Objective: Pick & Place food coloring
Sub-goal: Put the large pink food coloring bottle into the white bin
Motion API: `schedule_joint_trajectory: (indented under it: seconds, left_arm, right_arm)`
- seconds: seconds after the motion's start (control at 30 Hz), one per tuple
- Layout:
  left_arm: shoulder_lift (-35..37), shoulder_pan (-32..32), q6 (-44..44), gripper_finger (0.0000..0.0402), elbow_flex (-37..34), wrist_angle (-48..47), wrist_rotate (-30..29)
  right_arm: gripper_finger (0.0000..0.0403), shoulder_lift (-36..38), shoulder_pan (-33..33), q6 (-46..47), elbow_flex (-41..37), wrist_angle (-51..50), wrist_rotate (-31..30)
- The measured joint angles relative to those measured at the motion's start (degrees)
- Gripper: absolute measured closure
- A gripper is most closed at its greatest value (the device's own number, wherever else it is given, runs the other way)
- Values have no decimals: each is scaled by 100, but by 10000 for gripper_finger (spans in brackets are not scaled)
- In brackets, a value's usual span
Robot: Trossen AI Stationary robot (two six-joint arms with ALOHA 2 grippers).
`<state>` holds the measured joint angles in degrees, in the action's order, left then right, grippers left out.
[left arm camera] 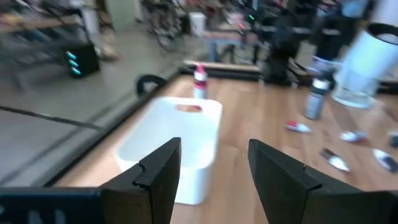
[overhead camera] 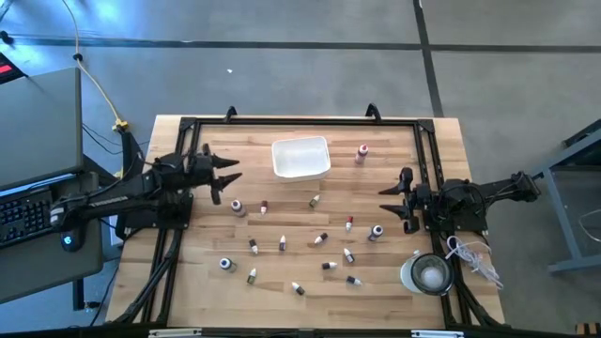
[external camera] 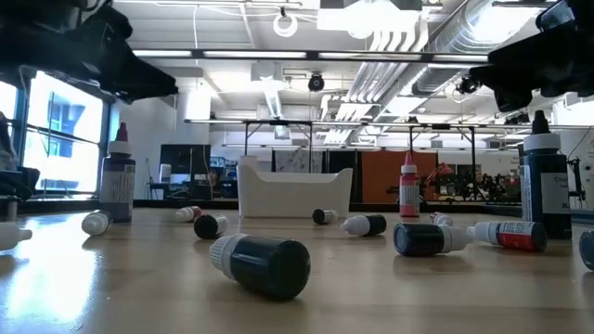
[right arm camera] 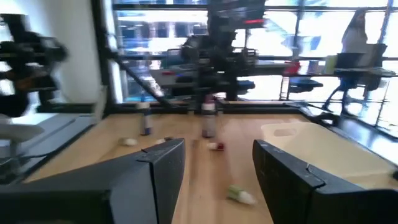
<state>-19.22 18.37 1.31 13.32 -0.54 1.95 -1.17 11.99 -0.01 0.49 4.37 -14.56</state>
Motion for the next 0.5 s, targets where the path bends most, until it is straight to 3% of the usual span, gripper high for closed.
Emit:
schedule_joint_trajectory:
  seconds: [0.23,0.37,0.5]
  left_arm:
    - [-1034,-2,141,215,105,-50,244]
    - [-1281,-1,341,215,105,0,250]
    - [-1213,-1,335,215,105,32,382]
  right_arm:
    - [220,0,0,0,0,37,-747]
    - [220,0,0,18,0,39,-732]
    - [220,0,0,729,0,255,-472]
